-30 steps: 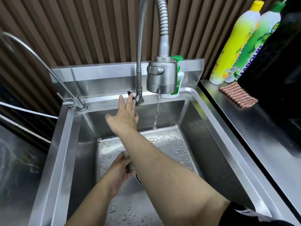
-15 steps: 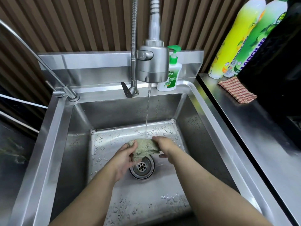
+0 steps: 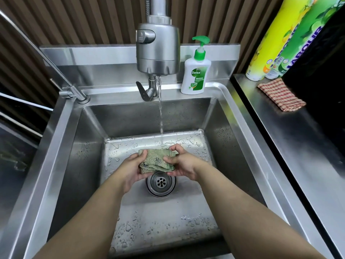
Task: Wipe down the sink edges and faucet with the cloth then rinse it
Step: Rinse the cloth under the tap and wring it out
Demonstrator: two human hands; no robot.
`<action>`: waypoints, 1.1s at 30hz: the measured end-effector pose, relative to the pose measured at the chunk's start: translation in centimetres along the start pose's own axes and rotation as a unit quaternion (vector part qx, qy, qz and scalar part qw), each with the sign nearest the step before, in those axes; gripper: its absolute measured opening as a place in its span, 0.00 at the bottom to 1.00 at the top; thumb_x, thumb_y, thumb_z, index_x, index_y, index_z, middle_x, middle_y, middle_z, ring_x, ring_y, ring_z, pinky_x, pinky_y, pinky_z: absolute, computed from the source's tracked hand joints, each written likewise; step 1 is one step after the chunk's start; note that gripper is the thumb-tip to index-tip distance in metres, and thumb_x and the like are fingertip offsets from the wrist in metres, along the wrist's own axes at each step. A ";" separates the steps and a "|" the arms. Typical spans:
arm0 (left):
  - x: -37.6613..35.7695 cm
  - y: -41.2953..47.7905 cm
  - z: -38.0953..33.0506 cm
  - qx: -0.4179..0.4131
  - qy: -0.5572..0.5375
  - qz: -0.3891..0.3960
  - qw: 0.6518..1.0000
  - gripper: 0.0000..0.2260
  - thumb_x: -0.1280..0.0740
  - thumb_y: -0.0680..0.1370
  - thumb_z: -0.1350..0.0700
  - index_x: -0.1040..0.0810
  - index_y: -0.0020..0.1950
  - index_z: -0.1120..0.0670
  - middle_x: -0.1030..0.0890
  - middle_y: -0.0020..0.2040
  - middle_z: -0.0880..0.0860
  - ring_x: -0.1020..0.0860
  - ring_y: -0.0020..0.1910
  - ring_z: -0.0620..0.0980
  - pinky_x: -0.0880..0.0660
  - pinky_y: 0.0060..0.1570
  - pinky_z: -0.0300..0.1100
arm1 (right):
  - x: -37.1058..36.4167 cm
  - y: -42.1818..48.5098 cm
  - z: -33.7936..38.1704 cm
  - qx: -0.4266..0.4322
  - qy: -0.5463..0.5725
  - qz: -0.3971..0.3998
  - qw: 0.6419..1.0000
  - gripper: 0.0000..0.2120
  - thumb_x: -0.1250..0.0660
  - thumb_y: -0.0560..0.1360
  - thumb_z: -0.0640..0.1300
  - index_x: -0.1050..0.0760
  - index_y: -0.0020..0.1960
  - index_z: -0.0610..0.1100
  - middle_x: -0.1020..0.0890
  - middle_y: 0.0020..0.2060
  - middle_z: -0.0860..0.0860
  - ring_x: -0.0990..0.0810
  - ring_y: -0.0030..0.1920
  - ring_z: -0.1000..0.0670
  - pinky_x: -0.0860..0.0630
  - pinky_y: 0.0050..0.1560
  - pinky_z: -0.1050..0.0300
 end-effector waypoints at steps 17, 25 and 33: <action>-1.8 -0.6 0.8 -0.009 0.042 0.034 0.999 0.13 0.40 0.78 0.46 0.26 0.57 0.52 0.19 0.55 0.55 0.21 0.53 0.52 0.23 0.47 0.44 | 2.7 -1.1 4.6 0.048 -0.347 -0.062 0.935 0.14 0.34 0.75 0.38 0.29 0.59 0.47 0.23 0.57 0.49 0.26 0.52 0.49 0.30 0.49 0.56; -1.8 -1.8 -1.0 -0.060 -0.048 0.065 0.995 0.20 0.36 0.71 0.45 0.26 0.59 0.53 0.18 0.54 0.53 0.20 0.54 0.50 0.24 0.51 0.44 | -3.9 0.2 22.0 0.276 -0.241 -0.091 0.926 0.17 0.41 0.78 0.41 0.30 0.66 0.43 0.22 0.59 0.47 0.26 0.47 0.51 0.30 0.41 0.58; -1.0 -2.3 -0.8 -0.068 -0.059 0.052 0.995 0.11 0.40 0.77 0.50 0.25 0.54 0.54 0.18 0.50 0.52 0.20 0.51 0.49 0.22 0.47 0.43 | -6.4 4.4 23.2 0.199 -0.233 -0.069 0.949 0.14 0.45 0.80 0.46 0.23 0.52 0.42 0.24 0.42 0.48 0.34 0.26 0.55 0.39 0.18 0.69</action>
Point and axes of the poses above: each hand's wrist, its own y-axis towards the middle knuckle, its own x-axis out of the back of the hand, z = x × y, the point moved 10 cm from there along y, towards the middle knuckle
